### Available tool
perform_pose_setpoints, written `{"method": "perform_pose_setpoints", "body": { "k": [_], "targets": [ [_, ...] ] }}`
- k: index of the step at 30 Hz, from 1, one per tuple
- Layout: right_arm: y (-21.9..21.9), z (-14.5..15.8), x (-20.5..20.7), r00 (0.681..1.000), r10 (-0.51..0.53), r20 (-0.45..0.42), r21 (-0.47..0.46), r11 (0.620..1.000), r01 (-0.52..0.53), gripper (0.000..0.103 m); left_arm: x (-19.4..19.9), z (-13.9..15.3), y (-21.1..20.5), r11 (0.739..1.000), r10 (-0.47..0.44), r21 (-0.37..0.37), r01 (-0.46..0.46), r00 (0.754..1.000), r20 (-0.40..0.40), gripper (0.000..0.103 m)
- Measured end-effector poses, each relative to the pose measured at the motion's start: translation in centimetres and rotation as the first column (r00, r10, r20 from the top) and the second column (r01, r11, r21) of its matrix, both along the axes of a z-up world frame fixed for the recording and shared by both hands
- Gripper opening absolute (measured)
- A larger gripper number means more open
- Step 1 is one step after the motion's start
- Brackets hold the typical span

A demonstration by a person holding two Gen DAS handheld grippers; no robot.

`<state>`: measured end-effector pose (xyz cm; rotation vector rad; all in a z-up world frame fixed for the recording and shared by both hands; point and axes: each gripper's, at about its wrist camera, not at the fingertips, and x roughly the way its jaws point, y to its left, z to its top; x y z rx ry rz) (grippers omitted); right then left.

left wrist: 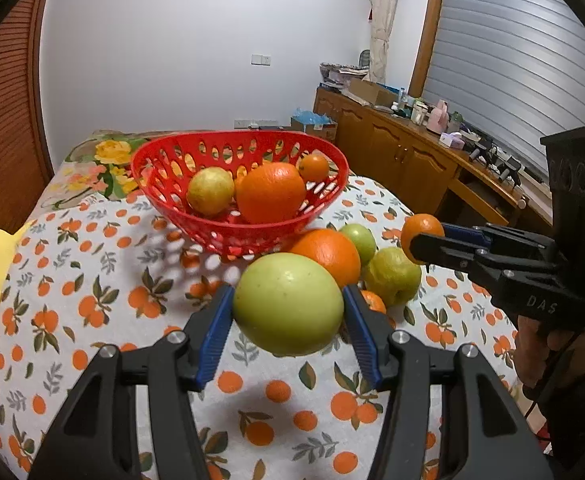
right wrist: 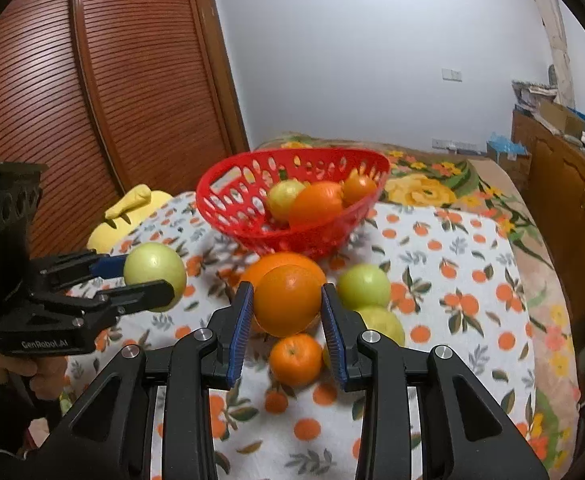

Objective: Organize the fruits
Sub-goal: 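Grasp a yellow-green pear with the left tool while the right tool grasps an orange, then carry the pear with the left tool while the right tool carries the orange to the basket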

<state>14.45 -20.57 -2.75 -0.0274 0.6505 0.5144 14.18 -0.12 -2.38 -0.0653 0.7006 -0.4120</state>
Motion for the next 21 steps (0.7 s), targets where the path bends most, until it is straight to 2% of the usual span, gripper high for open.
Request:
{"method": "perform_pose_setpoints", "body": {
  "k": [9,21],
  "targets": [
    [1.2,2.1,0.5,0.998,0.026,0.052,0.029,0.999,-0.028,0.033,1.1,1.4,0.9,1.000,0.022,0.008,-0.023,0.999,0.025,0.054],
    [1.9,2.7,1.9,0.997,0.014,0.075,0.044,0.999,-0.017,0.033,3.4,1.9,2.4,0.997,0.073,0.008,-0.074,0.997,0.031,0.054]
  ]
}}
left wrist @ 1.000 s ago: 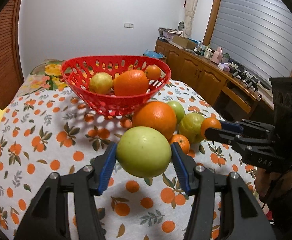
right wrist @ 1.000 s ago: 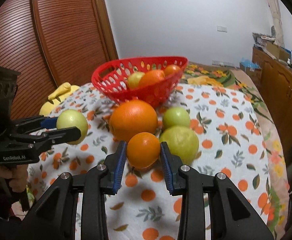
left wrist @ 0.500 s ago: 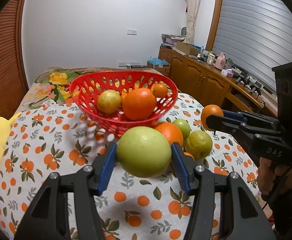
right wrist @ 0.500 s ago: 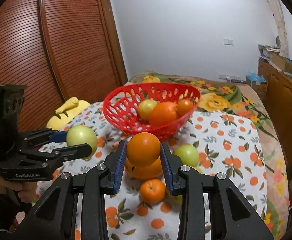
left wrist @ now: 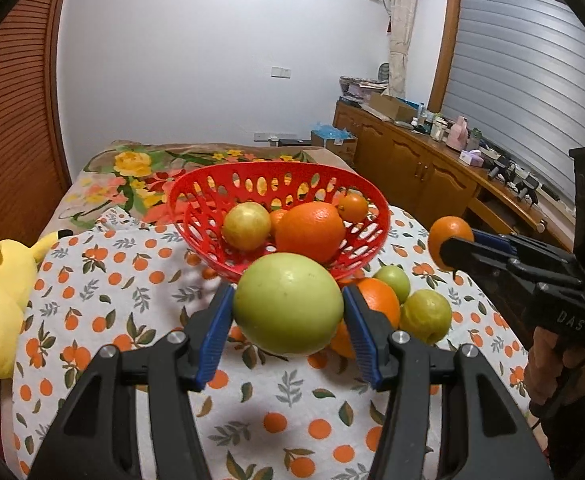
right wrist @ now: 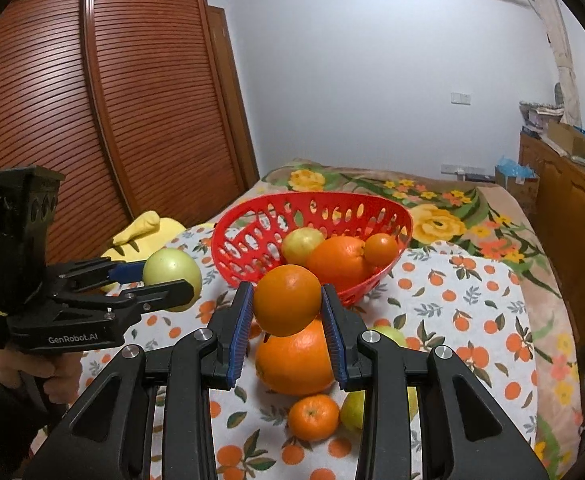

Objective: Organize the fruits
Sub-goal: 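Carry the pear with the left tool while the right tool carries the orange to the basket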

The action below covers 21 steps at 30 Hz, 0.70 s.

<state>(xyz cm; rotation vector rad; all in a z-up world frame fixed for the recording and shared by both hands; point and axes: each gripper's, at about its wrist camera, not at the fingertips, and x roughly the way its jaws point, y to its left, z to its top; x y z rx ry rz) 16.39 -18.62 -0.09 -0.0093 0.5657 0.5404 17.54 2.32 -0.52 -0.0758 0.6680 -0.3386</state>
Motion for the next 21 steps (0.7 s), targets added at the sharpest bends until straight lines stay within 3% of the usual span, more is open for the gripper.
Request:
{"method": "perform_pose_setpoints", "body": {
  "k": [9,21],
  "targets": [
    [0.7,-0.5,2.3,1.000,-0.003,-0.014,-0.025,1.000,0.003,0.033,2.4,0.1,0.0,1.000,0.001,0.028,0.000,1.000,-0.013,0.054],
    [1.5,-2.3,6.7,0.994,-0.004,-0.106,-0.029,1.000,0.001,0.036,4.9,0.0,-0.6,0.998,-0.008,0.059,0.010,0.999,-0.039,0.054]
  ]
}}
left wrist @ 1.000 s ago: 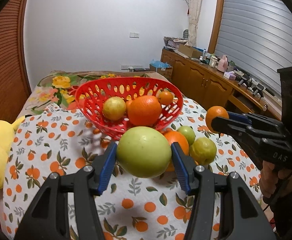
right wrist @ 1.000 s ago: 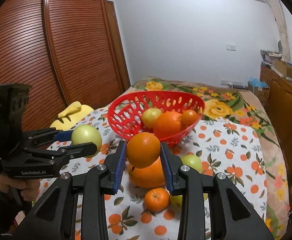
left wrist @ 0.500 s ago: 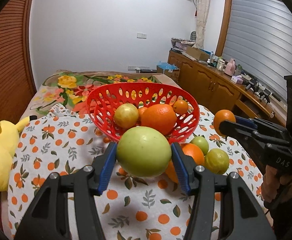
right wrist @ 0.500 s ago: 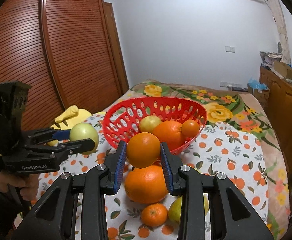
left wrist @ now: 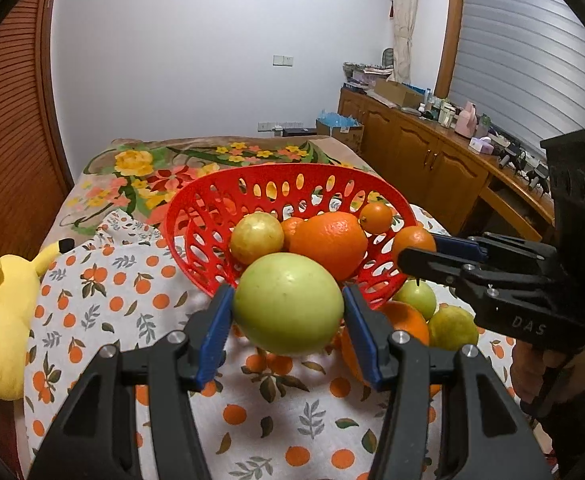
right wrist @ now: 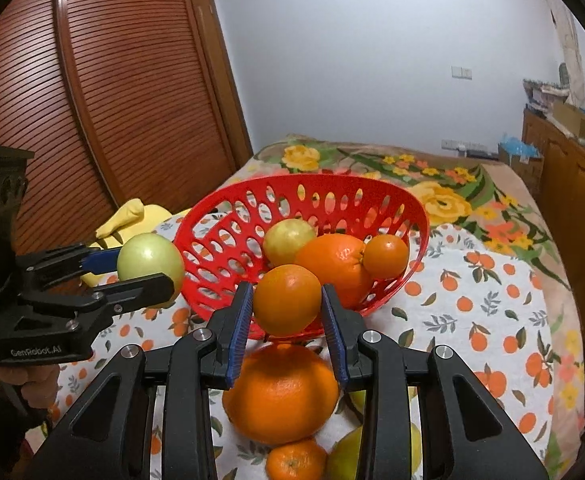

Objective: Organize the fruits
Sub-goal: 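Carry the pear with the left tool while the right tool carries the orange to the basket, then open the left tool over the basket to drop the pear while the right tool releases its orange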

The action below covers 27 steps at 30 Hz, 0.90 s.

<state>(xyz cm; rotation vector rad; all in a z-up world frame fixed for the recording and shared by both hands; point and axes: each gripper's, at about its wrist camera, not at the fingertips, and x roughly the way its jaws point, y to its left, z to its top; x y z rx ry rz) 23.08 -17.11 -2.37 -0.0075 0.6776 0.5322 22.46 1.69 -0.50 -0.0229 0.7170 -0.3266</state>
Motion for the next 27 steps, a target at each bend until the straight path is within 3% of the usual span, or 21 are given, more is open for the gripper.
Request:
{"method": "perform_pose_setpoints", "body": {
  "k": [4,27],
  "targets": [
    [-0.7,-0.1,0.5,1.000,-0.001,-0.027,0.040,0.999,0.002,0.038,0.8,-0.2,0.0,1.000,0.003,0.006,-0.003,1.000,-0.009,0.054],
    [-2.2,0.4,-0.9,1.000,-0.026,0.003,0.026,0.999,0.025,0.038,4.1,-2.0,-1.4,0.998,0.011,0.063,-0.008,0.998,-0.055,0.055]
  ]
}}
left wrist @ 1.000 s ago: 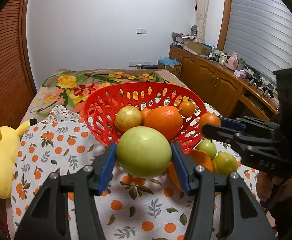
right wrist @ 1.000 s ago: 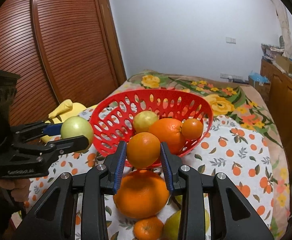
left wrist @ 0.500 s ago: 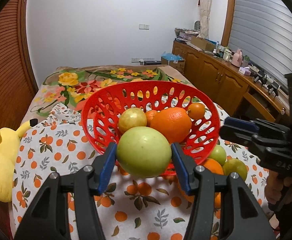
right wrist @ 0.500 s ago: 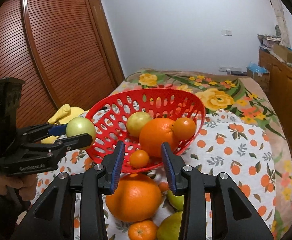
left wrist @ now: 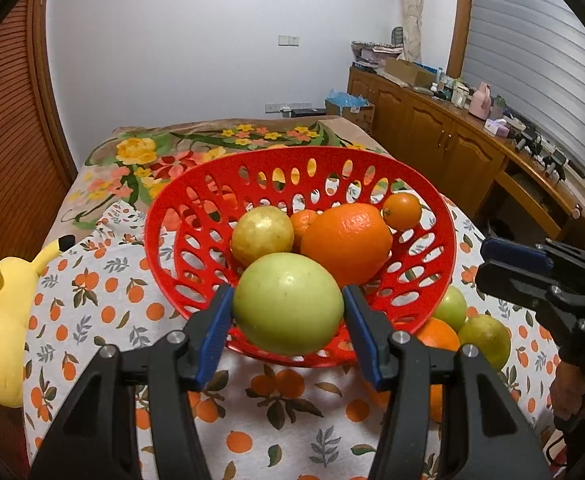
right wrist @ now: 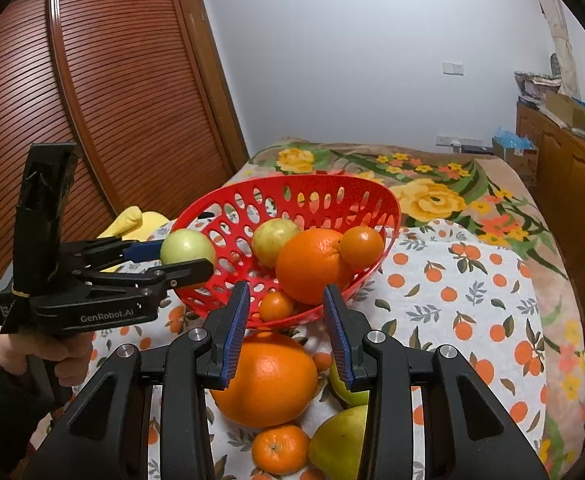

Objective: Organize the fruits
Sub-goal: 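Open the left tool over the basket to drop the pear while the right tool releases its orange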

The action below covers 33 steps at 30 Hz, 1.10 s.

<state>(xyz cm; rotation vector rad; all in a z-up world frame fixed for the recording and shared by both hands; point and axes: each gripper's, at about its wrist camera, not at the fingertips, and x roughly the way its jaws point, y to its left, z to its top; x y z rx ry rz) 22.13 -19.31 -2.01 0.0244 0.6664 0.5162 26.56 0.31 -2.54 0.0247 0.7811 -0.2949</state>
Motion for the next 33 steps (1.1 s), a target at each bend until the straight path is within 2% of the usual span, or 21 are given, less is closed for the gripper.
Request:
{"method": "perform_pose_setpoints", "body": {
  "k": [10,18,26,33],
  "targets": [
    [-0.3,-0.2,-0.5,1.000,-0.002,0.003,-0.003,1.000,0.002,0.038,-1.1,1.0,-0.3,1.000,-0.004,0.003,0.003,0.999,0.050,0.056],
    [-1.5,-0.3,-2.8,1.000,-0.013,0.024,-0.022,1.000,0.013,0.038,-4.0,1.3,-0.4,1.000,-0.026,-0.001,0.026,0.995,0.095,0.061],
    [-3.1,-0.9,-4.9,0.999,-0.030,0.025,-0.025,0.999,0.031,0.040,-7.4,1.7,-1.3,0.999,-0.051,-0.005,0.052,0.987,0.154,0.073],
    [-3.9,-1.7,-5.8,0.998,-0.049,0.028,-0.038,0.998,0.050,0.051,-8.8,1.5,-1.5,0.998,-0.049,-0.040,0.056,0.986,0.161,0.075]
  ]
}}
